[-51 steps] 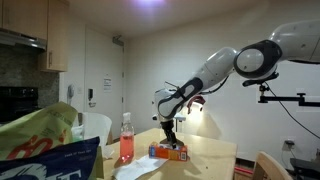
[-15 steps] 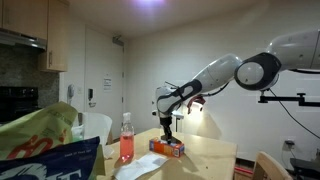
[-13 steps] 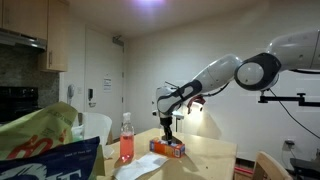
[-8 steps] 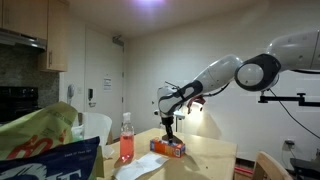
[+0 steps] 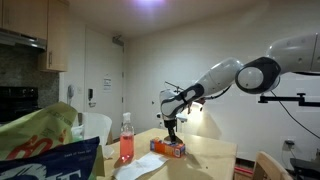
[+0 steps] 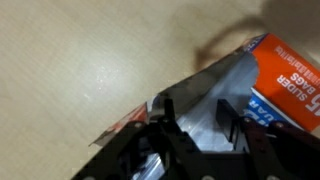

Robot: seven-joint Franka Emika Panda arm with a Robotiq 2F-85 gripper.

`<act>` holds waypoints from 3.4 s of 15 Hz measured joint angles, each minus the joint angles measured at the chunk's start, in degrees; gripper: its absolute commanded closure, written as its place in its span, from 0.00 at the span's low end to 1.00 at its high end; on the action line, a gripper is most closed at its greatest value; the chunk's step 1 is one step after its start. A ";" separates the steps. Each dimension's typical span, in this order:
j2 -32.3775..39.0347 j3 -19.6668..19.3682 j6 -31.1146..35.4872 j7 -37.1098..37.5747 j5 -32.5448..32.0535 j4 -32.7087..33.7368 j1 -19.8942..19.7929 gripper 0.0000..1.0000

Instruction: Take a ziplock bag out of the box and put it on the table

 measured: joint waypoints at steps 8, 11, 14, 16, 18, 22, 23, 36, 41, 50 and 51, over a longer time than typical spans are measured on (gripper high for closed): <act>0.25 0.39 -0.09 0.00 0.01 0.18 -0.45 0.91; 0.30 0.72 -0.17 -0.04 0.07 0.21 -0.68 1.00; 0.42 1.43 -0.23 -0.09 0.10 0.22 -1.04 1.00; 0.44 2.00 -0.23 -0.12 0.10 0.24 -1.23 1.00; 0.44 2.33 -0.17 -0.16 0.10 0.48 -1.15 1.00; -0.48 2.51 4.08 -0.40 -0.92 0.81 0.43 1.00; -1.00 2.51 6.13 -0.40 -1.61 0.78 1.15 1.00; -7.51 2.13 17.14 0.11 -5.61 -5.35 5.72 1.00; -7.59 1.98 14.24 0.11 -5.09 -10.29 2.25 1.00; -8.15 2.01 10.82 0.17 -4.80 -15.18 -0.92 1.00; -8.30 2.01 10.76 0.22 -4.80 -15.54 -0.92 1.00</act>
